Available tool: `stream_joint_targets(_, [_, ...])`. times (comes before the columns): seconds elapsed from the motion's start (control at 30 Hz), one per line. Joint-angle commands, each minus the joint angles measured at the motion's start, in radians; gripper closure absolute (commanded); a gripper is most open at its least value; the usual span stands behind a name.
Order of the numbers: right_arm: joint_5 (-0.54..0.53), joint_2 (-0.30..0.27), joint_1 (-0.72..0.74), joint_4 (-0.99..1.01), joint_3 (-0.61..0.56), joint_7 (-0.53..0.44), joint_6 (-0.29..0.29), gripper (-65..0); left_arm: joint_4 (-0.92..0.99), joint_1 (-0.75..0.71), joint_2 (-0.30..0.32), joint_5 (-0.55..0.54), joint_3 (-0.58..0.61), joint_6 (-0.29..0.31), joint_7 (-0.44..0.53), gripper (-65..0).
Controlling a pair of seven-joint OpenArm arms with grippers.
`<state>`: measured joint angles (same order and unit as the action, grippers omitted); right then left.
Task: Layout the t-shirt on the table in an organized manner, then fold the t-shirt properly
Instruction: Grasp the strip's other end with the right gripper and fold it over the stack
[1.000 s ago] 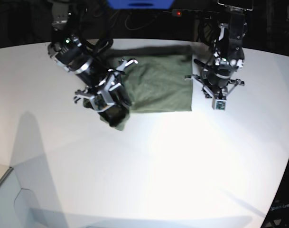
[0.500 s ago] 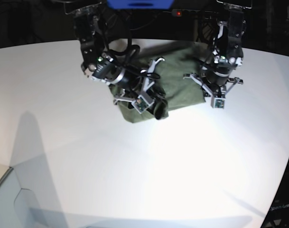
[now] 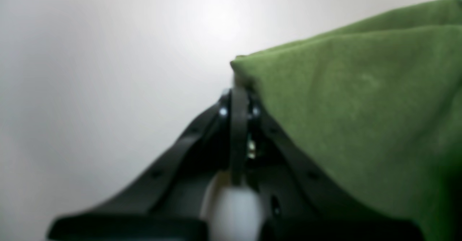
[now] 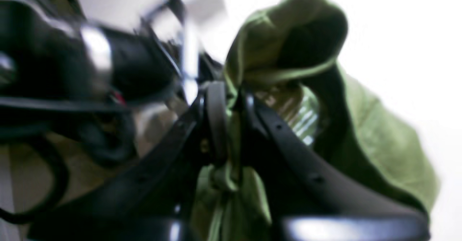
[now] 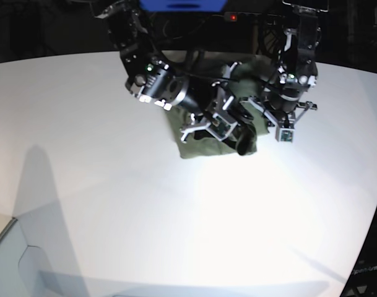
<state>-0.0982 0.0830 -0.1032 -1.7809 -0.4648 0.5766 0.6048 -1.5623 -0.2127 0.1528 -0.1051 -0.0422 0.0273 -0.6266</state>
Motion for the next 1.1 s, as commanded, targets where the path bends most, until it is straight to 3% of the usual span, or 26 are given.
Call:
stream_joint_targets(0.0, [-0.024,0.028,0.012,-0.029,-0.012,-0.034,0.002,0.0,0.006,-0.006,0.004,0.0,0.001,0.006,-0.051,0.0])
stream_joint_targets(0.13, [-0.024,0.073,0.016,-0.029,-0.013,-0.034,0.002,0.0,0.006,-0.006,0.008,0.0,0.001,0.007,-0.051,0.0])
stream_joint_targets(0.53, [-0.027,0.074,0.122,0.187,-0.056,-0.054,0.002,0.0,-0.02,-0.015,0.011,0.0,-0.005,0.006,-0.051,0.0])
stream_joint_targets(0.73, [-0.027,0.074,0.133,0.204,-0.058,-0.079,0.002,0.0,-0.02,-0.029,0.006,-0.008,-0.114,0.013,-0.051,0.0])
stream_joint_targets(1.07, [-0.028,0.074,0.162,0.306,-0.059,-0.079,0.002,0.0,-0.043,-0.031,-0.02,-0.009,-0.176,0.013,-0.045,0.0])
